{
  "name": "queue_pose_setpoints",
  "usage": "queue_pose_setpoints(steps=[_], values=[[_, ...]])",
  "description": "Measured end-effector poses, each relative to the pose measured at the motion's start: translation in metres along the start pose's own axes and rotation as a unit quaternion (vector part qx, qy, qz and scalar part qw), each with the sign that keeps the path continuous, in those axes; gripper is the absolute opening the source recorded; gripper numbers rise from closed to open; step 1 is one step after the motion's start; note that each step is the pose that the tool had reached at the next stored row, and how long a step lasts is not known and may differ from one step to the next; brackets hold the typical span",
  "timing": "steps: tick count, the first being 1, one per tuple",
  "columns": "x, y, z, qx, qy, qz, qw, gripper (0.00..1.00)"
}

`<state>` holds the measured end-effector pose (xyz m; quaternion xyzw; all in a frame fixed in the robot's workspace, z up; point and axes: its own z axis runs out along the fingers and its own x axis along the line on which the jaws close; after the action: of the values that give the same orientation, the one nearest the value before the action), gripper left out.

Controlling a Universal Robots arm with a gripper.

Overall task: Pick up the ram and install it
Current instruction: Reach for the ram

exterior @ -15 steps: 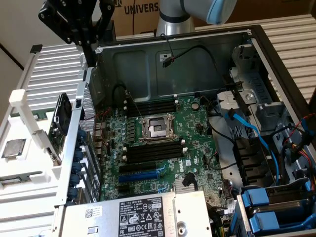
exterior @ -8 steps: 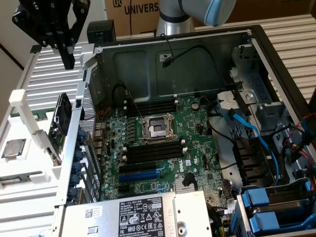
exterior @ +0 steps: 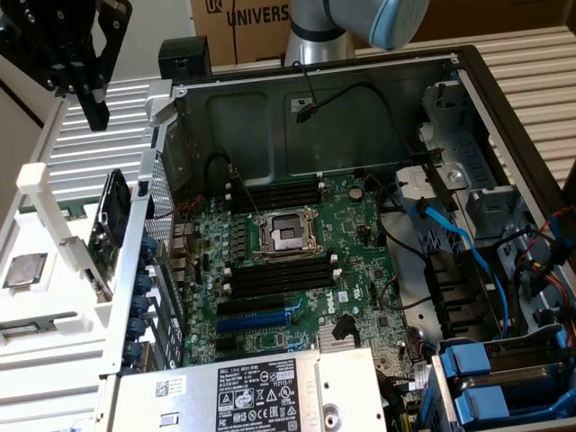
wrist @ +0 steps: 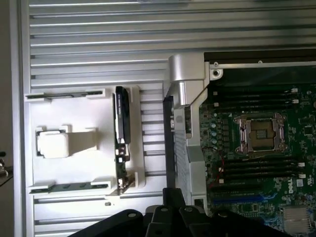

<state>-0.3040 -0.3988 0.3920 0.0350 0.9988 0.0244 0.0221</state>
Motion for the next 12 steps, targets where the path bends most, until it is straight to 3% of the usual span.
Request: queue_pose_setpoints(steps=[1,3,12], values=[[0.003,-0.0002,0.0002,-0.0003,-0.004,0.0,1.0,0.11],[0.008,-0.0006,0.0,-0.0004,-0.0061,0.0,1.0,0.11],[0.046,-0.0032,-0.0017,-0.0016,-0.0062,-0.001,1.0,0.11]])
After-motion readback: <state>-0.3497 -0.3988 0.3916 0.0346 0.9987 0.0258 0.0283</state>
